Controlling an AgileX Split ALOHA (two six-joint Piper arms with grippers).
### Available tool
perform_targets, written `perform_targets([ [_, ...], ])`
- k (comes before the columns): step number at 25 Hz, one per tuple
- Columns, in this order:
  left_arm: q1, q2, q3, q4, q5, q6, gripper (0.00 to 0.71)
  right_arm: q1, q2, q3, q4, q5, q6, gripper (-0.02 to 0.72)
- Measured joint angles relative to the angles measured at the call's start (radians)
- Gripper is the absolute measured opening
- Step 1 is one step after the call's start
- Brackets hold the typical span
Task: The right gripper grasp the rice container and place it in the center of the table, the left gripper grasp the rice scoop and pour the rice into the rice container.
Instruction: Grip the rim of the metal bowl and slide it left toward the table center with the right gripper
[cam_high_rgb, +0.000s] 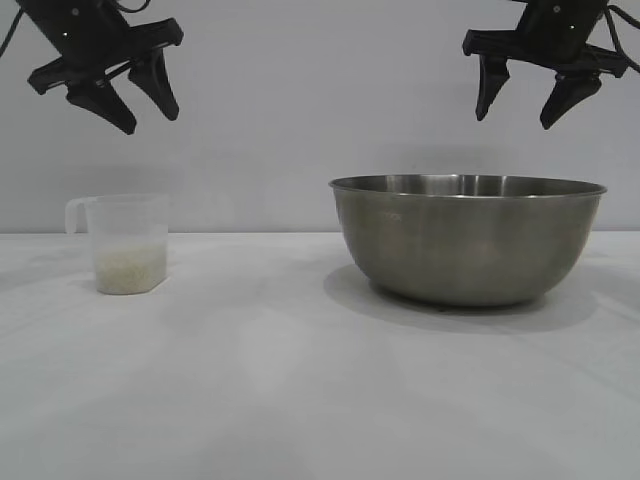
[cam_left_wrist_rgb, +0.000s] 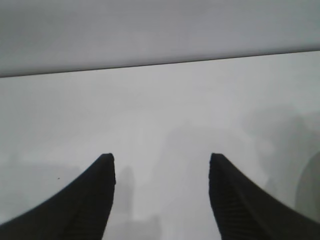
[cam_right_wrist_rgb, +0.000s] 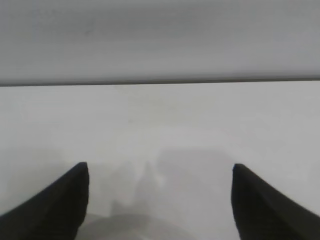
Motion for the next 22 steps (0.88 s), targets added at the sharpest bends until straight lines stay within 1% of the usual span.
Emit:
perform_targets([
  [12, 0.0, 0.0, 0.0, -0.004, 0.0, 0.0, 0.364, 0.0, 0.0, 0.0, 0.0, 0.006, 0.0, 0.529],
  [17, 0.0, 0.0, 0.0, -0.004, 0.0, 0.0, 0.364, 0.0, 0.0, 0.0, 0.0, 0.028, 0.0, 0.529],
  [22, 0.0, 0.0, 0.0, -0.004, 0.0, 0.0, 0.364, 0.0, -0.002, -0.025, 0.0, 0.085, -0.013, 0.529],
])
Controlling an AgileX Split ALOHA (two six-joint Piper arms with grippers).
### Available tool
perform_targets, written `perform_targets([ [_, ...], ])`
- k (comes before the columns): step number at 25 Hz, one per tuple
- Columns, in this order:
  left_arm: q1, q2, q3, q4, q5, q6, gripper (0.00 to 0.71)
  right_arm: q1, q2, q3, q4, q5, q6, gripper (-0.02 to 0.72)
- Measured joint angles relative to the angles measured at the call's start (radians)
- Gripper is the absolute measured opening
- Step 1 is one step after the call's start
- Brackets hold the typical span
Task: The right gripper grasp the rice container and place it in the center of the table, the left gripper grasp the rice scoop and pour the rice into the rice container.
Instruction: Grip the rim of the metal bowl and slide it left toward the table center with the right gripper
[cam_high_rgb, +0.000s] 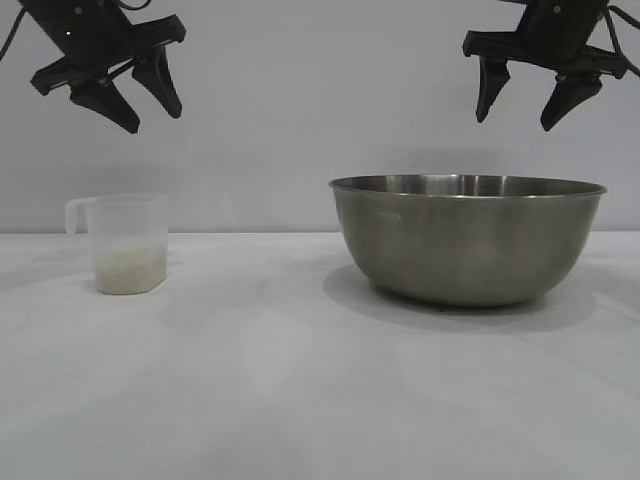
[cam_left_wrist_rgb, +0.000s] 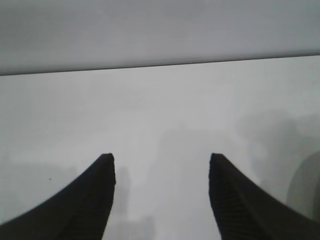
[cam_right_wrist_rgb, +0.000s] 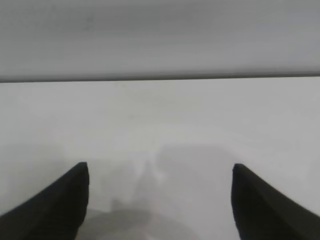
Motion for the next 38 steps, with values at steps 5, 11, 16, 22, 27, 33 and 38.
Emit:
perform_targets([
  [5, 0.0, 0.0, 0.0, 0.0, 0.0, 0.0, 0.364, 0.0, -0.024, -0.074, -0.002, 0.157, -0.034, 0.529],
  [11, 0.0, 0.0, 0.0, 0.0, 0.0, 0.0, 0.364, 0.0, -0.034, -0.136, -0.004, 0.406, -0.04, 0.529],
  [16, 0.0, 0.0, 0.0, 0.0, 0.0, 0.0, 0.364, 0.0, -0.034, -0.136, -0.009, 0.477, -0.04, 0.529],
  [22, 0.0, 0.0, 0.0, 0.0, 0.002, 0.0, 0.364, 0.0, -0.034, -0.124, 0.012, 0.479, -0.04, 0.48],
  [27, 0.0, 0.0, 0.0, 0.0, 0.003, 0.0, 0.364, 0.0, -0.034, -0.051, 0.036, 0.479, -0.04, 0.447],
  [33, 0.0, 0.0, 0.0, 0.0, 0.003, 0.0, 0.364, 0.0, -0.034, 0.078, 0.036, 0.477, -0.049, 0.447],
  [38, 0.0, 0.0, 0.0, 0.0, 0.003, 0.0, 0.364, 0.0, -0.034, 0.142, 0.036, 0.47, -0.051, 0.447],
])
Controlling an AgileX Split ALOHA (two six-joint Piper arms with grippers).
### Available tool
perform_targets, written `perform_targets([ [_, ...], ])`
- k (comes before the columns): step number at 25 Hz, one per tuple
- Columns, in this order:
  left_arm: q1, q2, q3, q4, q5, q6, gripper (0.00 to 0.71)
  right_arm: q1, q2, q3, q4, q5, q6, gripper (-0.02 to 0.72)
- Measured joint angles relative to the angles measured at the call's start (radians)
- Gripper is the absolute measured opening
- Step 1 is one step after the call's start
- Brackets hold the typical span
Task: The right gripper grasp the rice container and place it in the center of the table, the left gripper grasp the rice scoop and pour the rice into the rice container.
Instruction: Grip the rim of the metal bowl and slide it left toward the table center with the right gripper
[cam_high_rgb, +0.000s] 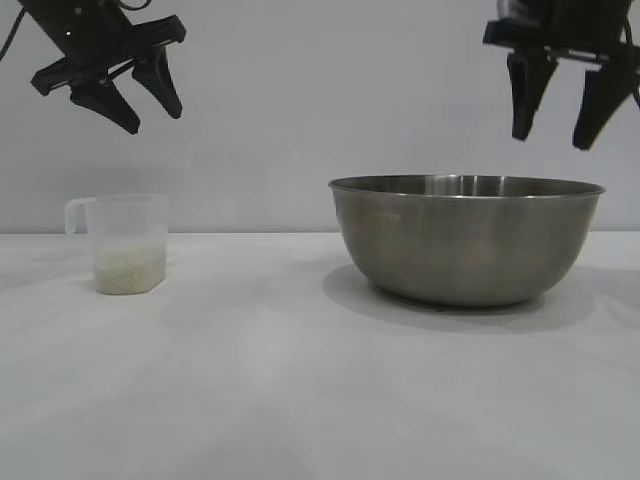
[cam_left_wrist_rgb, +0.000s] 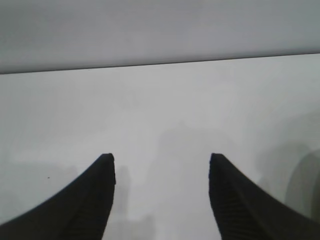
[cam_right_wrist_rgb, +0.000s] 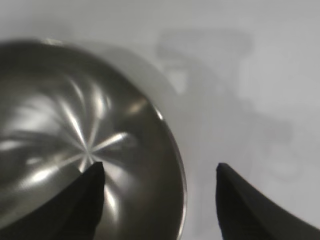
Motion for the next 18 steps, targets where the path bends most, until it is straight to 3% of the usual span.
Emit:
perform_targets([
  [7, 0.0, 0.0, 0.0, 0.0, 0.006, 0.0, 0.364, 0.0, 0.062, 0.02, 0.01, -0.004, -0.002, 0.447],
  [10, 0.0, 0.0, -0.002, 0.0, 0.018, 0.0, 0.364, 0.0, 0.077, 0.02, 0.014, -0.007, -0.002, 0.331],
  [15, 0.0, 0.0, -0.002, 0.002, 0.024, 0.0, 0.364, 0.0, 0.084, 0.02, 0.016, -0.007, -0.011, 0.064],
  [18, 0.0, 0.0, -0.002, 0.002, 0.027, 0.0, 0.364, 0.0, 0.084, 0.02, 0.026, -0.011, -0.026, 0.0],
])
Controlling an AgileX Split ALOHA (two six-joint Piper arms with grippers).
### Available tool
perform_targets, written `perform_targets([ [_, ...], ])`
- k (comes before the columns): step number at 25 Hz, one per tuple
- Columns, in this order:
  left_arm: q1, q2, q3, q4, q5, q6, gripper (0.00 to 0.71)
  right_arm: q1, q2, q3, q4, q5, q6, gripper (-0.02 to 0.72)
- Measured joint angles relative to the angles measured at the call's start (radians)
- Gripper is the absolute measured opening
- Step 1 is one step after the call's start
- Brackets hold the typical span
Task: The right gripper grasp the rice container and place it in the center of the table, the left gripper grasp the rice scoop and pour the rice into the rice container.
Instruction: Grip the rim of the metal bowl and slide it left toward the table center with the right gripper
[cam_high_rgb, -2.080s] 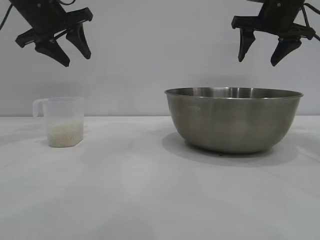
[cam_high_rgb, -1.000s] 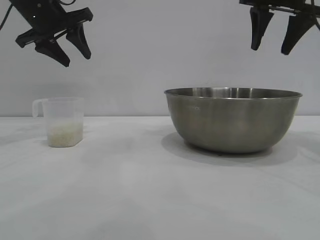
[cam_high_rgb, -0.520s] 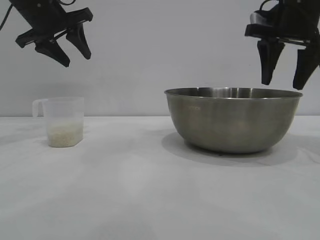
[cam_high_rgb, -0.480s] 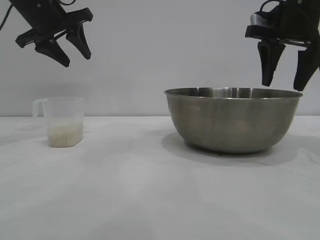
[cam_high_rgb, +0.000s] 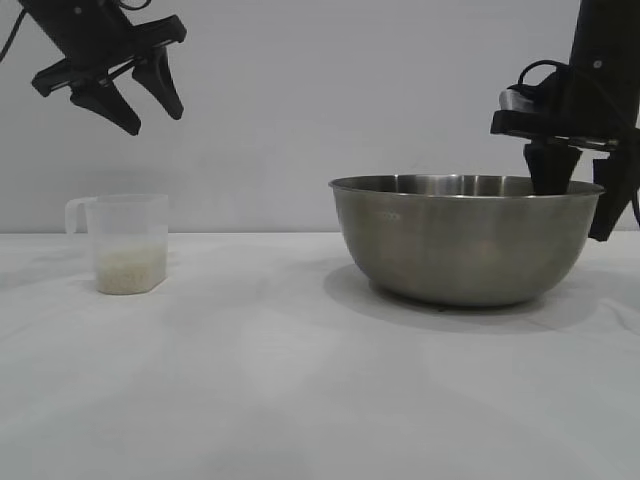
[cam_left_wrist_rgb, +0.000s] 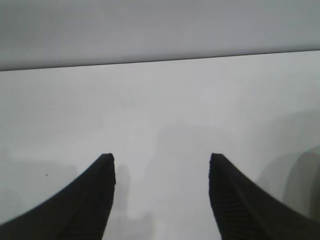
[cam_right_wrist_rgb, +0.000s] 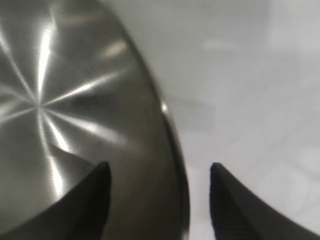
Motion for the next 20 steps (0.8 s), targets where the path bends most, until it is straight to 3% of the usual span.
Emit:
perform_targets([
  [7, 0.0, 0.0, 0.0, 0.0, 0.012, 0.0, 0.364, 0.002, 0.002, 0.0, 0.126, -0.006, -0.065, 0.0],
  [14, 0.0, 0.0, 0.0, 0.0, 0.02, 0.0, 0.364, 0.081, 0.002, 0.0, 0.149, -0.013, -0.072, 0.0],
  [20, 0.0, 0.0, 0.0, 0.0, 0.022, 0.0, 0.364, 0.135, 0.002, 0.0, 0.192, -0.082, -0.067, 0.0],
])
